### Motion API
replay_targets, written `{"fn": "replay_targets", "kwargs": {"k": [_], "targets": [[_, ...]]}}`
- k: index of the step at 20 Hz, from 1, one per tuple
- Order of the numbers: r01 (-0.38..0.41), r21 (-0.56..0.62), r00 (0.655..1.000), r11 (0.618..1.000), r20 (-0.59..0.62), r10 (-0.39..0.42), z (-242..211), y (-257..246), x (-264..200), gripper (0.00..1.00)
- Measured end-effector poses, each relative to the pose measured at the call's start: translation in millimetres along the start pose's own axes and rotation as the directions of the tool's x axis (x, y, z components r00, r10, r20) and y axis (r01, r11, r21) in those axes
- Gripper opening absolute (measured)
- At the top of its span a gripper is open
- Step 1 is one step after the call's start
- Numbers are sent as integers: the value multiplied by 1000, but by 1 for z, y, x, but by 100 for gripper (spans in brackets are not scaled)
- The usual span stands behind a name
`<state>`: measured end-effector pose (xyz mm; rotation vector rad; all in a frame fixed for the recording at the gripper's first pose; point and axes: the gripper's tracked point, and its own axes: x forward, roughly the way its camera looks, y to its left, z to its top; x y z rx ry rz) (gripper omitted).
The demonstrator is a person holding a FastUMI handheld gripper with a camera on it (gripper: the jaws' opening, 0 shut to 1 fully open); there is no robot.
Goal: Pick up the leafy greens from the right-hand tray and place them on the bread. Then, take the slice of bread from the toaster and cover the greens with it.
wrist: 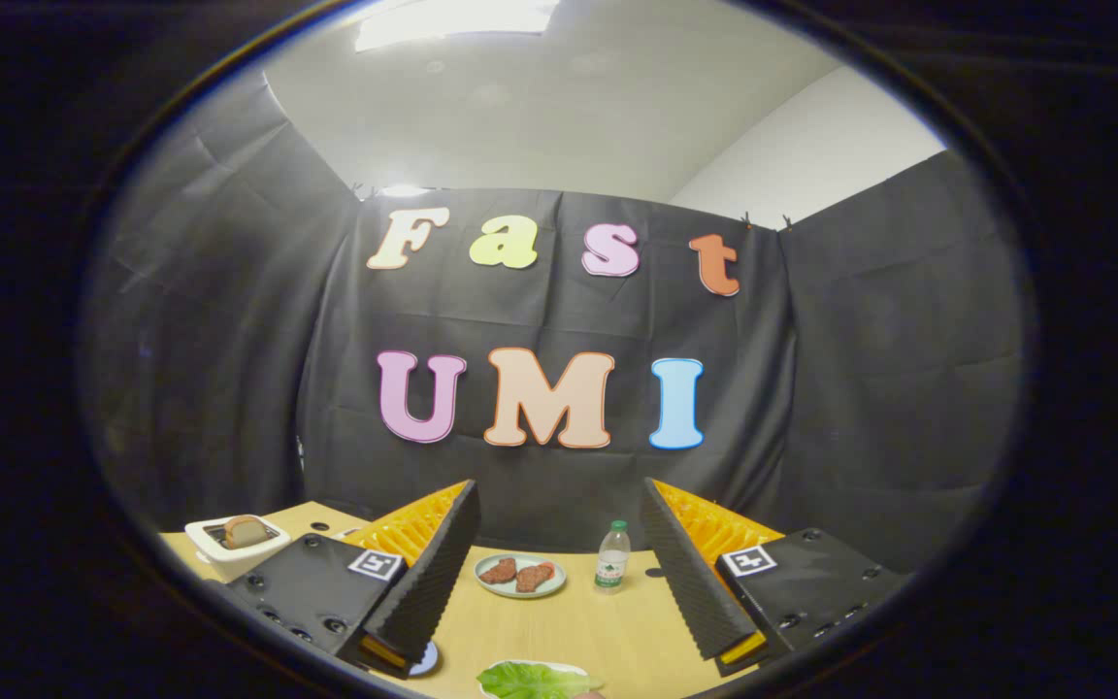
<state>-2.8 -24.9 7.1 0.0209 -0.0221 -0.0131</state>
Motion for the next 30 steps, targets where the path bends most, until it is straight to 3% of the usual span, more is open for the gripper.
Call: {"fn": "replay_targets", "kwargs": {"k": [20, 25, 30], "targets": [[22, 23, 1000, 999, 8, -22, -6, -12, 10, 100], [-86, -24, 995, 996, -43, 85, -23, 0, 16, 100], [-235, -100, 965, 967, -142, 220, -55, 2, 29, 100]]}}
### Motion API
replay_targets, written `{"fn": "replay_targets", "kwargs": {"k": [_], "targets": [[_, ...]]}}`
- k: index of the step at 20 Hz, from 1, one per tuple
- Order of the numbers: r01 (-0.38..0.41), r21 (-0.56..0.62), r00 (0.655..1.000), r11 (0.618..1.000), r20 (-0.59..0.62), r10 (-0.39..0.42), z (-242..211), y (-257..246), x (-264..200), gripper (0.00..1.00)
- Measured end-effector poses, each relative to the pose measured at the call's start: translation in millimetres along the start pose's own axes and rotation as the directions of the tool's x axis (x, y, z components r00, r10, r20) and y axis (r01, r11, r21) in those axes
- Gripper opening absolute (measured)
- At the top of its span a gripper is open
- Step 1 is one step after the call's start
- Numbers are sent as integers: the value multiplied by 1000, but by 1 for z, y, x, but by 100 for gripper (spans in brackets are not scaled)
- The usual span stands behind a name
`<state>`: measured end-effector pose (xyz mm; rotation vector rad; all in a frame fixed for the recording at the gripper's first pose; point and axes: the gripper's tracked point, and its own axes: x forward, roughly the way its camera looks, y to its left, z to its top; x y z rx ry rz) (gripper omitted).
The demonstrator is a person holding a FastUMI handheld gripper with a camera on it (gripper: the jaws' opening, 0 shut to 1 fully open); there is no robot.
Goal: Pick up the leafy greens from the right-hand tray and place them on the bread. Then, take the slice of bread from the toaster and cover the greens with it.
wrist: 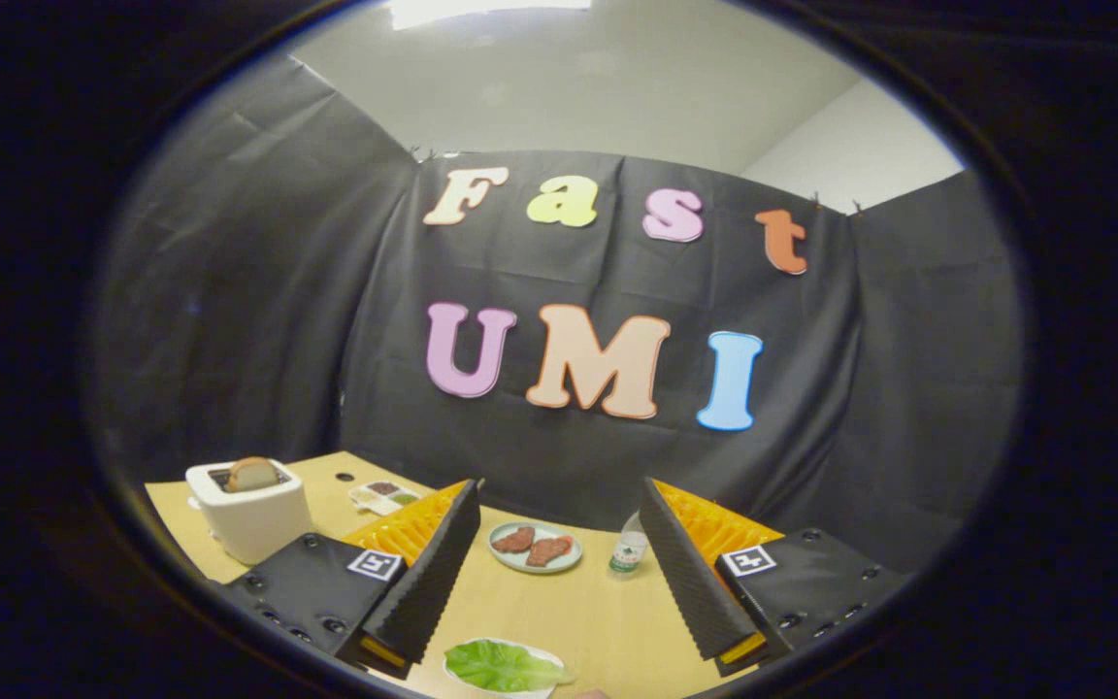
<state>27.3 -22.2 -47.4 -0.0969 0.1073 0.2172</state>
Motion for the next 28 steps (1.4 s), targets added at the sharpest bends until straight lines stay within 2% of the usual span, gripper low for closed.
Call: {"fn": "replay_targets", "kwargs": {"k": [5, 11, 18, 28], "targets": [[-154, -50, 982, 987, -115, 148, -42, 9, 11, 100], [-317, -113, 924, 942, -261, 280, -101, 20, 20, 100], [-485, -138, 817, 863, -424, 391, -185, 40, 18, 99], [-594, -75, 679, 801, -582, 448, -278, 62, 21, 99]]}}
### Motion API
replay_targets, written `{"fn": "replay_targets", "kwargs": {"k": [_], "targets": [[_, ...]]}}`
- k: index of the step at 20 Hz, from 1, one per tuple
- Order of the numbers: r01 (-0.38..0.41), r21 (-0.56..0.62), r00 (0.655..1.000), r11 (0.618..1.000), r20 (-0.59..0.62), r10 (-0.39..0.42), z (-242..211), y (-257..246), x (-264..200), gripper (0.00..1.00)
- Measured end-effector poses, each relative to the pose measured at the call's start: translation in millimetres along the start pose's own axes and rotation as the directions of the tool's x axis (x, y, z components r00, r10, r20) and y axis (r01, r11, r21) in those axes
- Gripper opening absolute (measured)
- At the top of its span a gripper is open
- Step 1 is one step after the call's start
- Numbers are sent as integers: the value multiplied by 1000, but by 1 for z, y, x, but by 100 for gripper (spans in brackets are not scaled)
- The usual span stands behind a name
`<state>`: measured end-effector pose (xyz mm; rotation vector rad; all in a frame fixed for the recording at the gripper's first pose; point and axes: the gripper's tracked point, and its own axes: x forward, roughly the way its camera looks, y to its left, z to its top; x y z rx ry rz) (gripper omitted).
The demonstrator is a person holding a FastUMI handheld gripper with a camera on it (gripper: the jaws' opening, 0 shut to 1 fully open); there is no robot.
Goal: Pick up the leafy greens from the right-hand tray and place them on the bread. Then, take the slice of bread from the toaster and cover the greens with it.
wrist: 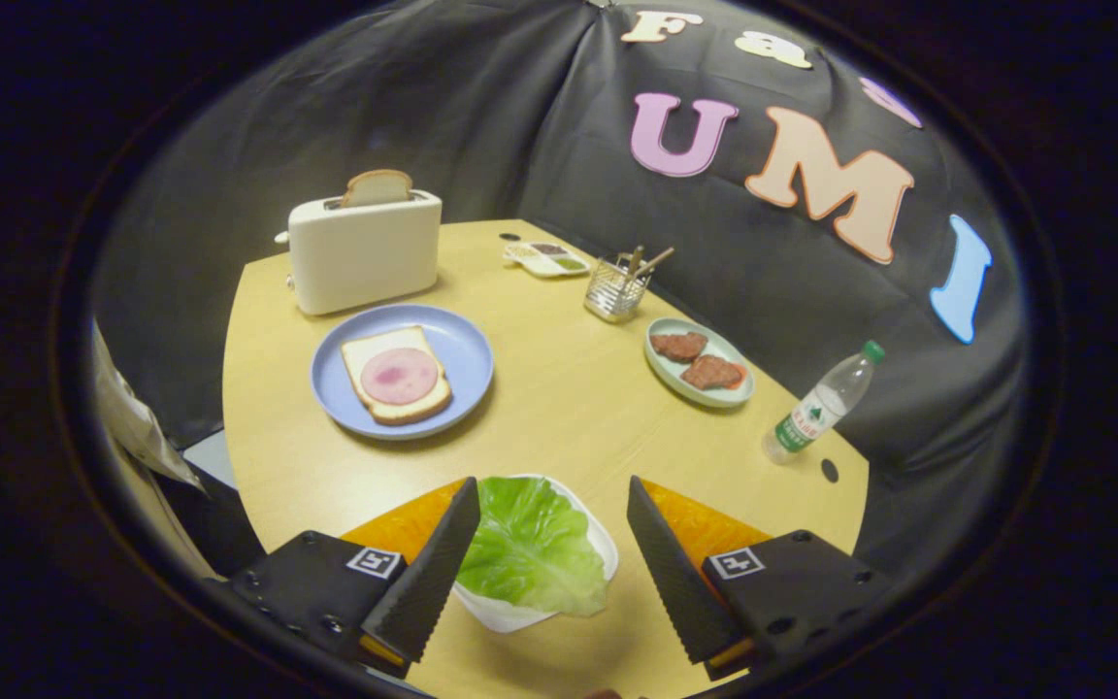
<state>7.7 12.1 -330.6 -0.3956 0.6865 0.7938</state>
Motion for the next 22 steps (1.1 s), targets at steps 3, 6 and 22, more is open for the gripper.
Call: {"fn": "replay_targets", "kwargs": {"k": [3, 6, 22], "targets": [[-22, -5, 997, 1000, -69, 22, -24, 7, 16, 99], [-40, 8, 992, 999, -116, 40, -40, 11, 30, 99], [-53, 262, 951, 963, -280, 129, -87, 32, 57, 85]]}}
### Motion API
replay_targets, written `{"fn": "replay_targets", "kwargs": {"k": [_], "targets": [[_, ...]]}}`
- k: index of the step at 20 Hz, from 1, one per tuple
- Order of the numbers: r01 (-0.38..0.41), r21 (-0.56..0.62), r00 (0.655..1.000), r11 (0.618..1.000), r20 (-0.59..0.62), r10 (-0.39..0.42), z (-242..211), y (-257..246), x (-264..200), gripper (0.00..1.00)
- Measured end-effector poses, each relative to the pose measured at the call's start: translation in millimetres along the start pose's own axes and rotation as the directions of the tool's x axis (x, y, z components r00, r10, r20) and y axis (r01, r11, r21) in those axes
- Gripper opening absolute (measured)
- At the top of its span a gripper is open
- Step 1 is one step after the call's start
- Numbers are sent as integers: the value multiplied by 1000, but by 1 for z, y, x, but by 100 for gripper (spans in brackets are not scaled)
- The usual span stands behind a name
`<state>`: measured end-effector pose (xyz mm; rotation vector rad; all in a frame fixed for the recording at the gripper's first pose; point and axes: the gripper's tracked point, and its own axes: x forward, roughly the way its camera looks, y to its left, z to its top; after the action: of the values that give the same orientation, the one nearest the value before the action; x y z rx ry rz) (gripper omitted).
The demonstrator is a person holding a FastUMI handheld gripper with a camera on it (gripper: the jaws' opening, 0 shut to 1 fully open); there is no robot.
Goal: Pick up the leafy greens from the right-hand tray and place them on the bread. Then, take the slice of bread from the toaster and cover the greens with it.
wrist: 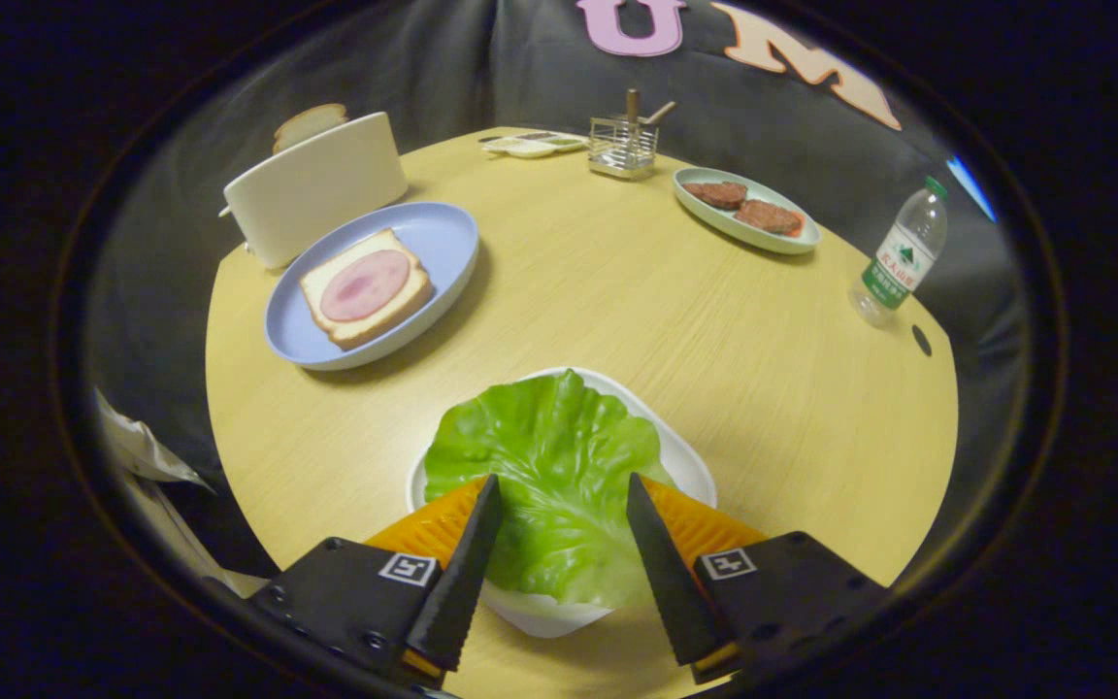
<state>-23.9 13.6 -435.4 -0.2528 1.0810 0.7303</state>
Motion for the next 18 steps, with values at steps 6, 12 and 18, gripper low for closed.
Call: {"fn": "replay_targets", "kwargs": {"k": [6, 12, 18], "targets": [[36, 35, 999, 999, -5, -36, -2, -1, -3, 47], [104, -6, 995, 995, 2, -104, 0, 0, -8, 7], [133, 10, 990, 991, 40, -133, 25, 12, -36, 4]]}}
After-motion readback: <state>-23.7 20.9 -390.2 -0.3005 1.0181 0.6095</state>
